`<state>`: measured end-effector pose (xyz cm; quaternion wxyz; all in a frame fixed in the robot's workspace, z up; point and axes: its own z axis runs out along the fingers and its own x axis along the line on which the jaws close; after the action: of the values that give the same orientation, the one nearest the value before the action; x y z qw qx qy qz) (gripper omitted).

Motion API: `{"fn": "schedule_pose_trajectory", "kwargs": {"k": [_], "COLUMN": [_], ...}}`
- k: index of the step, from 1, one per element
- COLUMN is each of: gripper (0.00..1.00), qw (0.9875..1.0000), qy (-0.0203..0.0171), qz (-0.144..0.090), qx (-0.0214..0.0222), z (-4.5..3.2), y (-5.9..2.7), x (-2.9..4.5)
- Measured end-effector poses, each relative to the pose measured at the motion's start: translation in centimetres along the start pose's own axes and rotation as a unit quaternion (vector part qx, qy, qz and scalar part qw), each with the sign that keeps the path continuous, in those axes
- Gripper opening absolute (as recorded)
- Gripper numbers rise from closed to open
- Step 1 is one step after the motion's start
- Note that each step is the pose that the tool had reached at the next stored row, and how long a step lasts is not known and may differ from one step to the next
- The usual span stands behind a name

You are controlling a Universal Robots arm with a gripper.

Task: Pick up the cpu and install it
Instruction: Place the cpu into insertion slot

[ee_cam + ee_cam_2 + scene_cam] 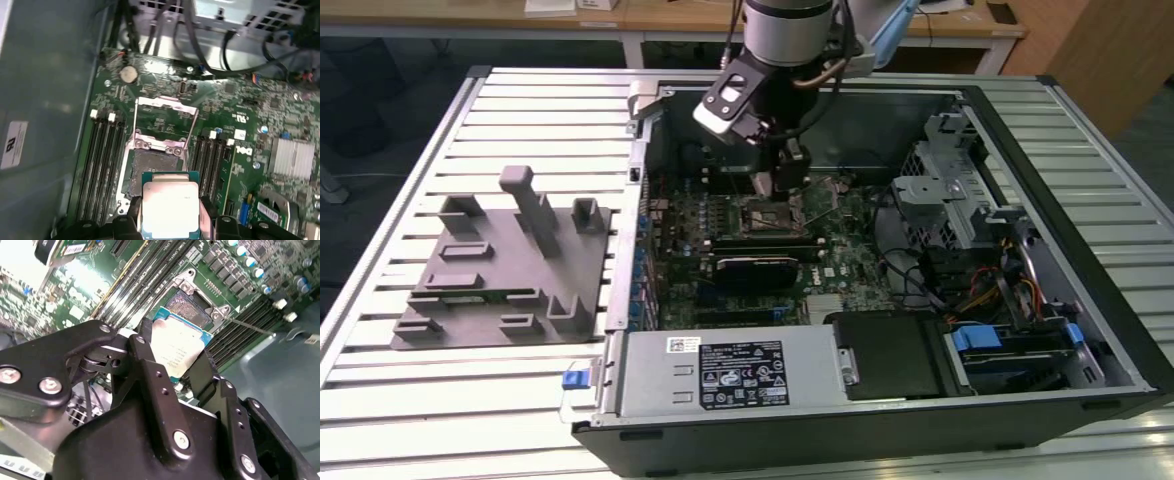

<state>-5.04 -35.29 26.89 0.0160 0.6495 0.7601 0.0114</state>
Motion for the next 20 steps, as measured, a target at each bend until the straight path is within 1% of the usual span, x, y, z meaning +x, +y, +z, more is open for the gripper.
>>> {"fn": "schedule_pose_trajectory", "kwargs": {"k": [2, 4, 9, 12, 16, 20], "gripper": [0.54, 0.54, 0.54, 0.54, 0.54, 0.54], "qw": [0.9998, 0.9993, 0.997, 0.9964, 0.9964, 0.9969], "qy": [-0.0006, -0.0014, -0.003, -0.0032, -0.0032, -0.003], "qz": [0.018, 0.037, 0.078, 0.085, 0.084, 0.079], "qx": [0.0002, 0.0003, 0.0008, 0.0008, 0.0008, 0.0007], "z": [0.03, 0.05, 0.34, 0.59, 1.12, 1.57], "y": [0.0, 0.0, -0.01, -0.02, -0.04, -0.06], "x": [0.0, 0.0, 0.01, 0.01, 0.01, 0.02]}}
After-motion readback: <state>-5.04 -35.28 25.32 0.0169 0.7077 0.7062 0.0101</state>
